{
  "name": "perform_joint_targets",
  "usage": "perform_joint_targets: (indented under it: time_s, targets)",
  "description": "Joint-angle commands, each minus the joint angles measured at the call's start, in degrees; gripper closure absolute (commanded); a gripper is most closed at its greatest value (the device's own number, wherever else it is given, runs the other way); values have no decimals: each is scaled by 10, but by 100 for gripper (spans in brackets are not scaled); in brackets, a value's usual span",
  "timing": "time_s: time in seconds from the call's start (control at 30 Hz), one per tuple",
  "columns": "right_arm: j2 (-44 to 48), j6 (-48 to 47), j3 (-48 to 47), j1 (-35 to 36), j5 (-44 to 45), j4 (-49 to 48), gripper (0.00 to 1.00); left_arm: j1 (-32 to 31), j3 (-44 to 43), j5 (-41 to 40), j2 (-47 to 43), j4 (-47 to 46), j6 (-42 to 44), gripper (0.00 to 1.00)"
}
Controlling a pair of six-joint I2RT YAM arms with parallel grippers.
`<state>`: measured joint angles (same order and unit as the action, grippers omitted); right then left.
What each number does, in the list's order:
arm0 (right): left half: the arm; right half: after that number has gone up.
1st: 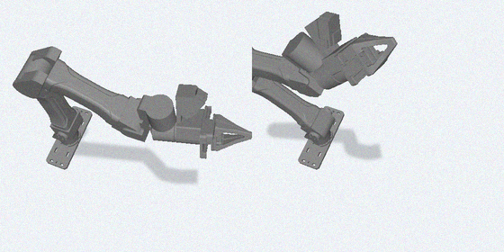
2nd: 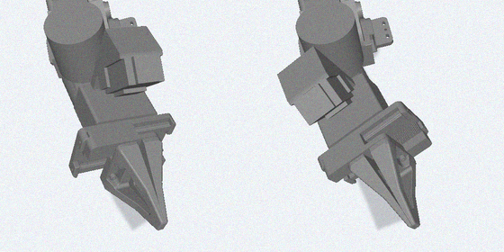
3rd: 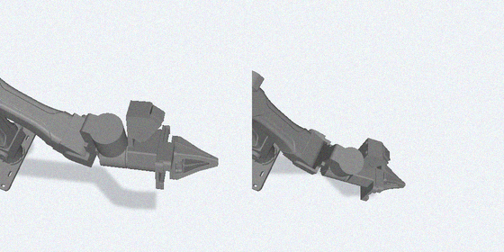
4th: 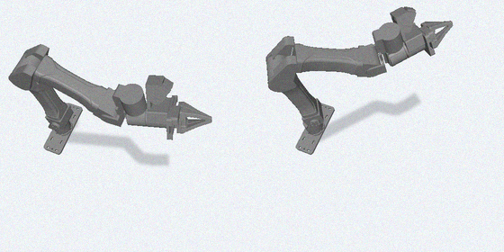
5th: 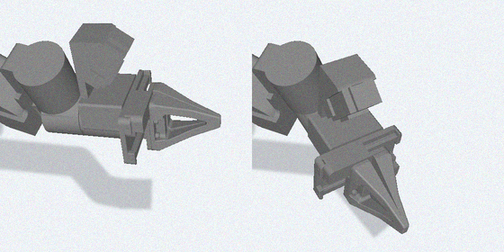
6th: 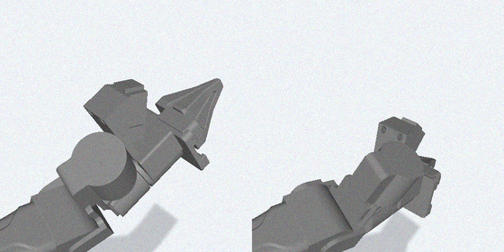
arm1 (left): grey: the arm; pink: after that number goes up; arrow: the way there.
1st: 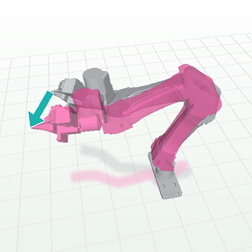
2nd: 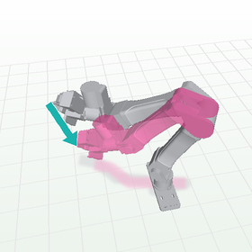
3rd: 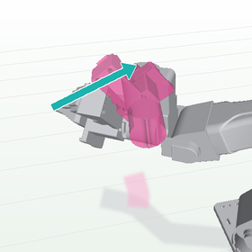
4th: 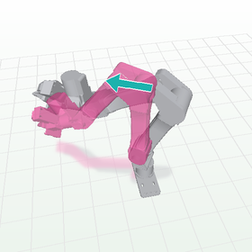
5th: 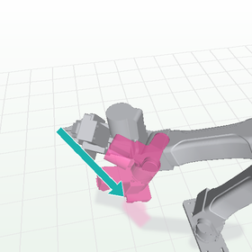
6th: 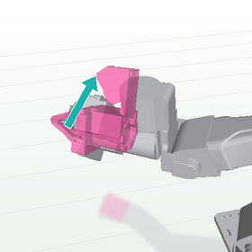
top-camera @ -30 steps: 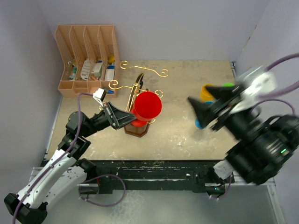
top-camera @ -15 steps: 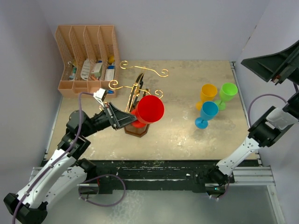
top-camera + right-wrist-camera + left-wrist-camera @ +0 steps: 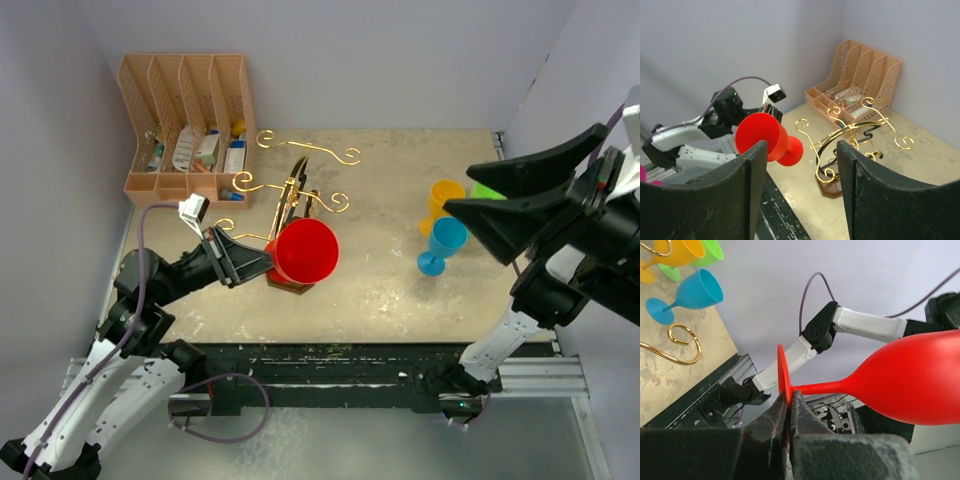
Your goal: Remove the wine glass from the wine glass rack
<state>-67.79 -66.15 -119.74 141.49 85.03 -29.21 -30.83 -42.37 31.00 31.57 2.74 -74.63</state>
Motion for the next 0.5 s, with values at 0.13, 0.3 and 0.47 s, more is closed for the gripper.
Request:
perform_joint_targets:
  time_s: [0.13,0.3,0.47]
  targets:
    - [-41,-124,-117,18,-50,-103,43,-1,-55,-12,-48,74,40,100]
    - [-186,-207,-154,-152,-28,-92,44,-1,-76,-25,-60,112,56,100]
    - [-228,-289,-74,-368,-26,-239,43,-1,-99,-36,-80,153,71,100]
